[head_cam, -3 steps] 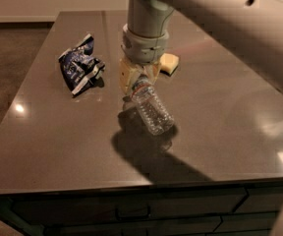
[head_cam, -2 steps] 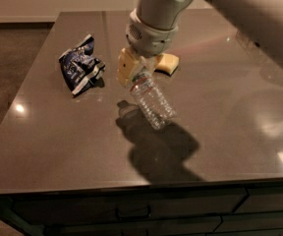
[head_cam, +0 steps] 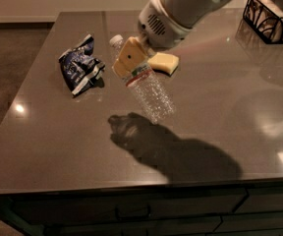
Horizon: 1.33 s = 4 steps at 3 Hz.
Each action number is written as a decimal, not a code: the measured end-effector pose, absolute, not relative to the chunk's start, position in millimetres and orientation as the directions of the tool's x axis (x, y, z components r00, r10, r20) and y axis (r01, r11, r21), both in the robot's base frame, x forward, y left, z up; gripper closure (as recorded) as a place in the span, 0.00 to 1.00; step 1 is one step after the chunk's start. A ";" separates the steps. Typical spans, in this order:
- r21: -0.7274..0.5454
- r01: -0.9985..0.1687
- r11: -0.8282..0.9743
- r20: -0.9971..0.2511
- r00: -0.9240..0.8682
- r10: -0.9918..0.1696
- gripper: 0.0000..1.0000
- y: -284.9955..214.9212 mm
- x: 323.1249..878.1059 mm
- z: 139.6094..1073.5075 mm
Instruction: Place water bottle upright
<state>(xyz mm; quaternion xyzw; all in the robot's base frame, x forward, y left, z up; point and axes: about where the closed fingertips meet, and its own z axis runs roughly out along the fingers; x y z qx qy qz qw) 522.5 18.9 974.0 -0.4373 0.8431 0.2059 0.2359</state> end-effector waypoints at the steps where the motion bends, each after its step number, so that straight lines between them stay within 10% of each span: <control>1: 0.113 -0.889 0.443 -0.695 -0.389 -0.605 1.00 24.1 508.5 988.6; 4: -0.065 -0.973 0.220 -0.896 -0.040 -0.441 1.00 33.3 483.6 1009.7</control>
Offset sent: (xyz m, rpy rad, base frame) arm -0.0370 0.0128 0.0401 0.2912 -0.4005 0.3605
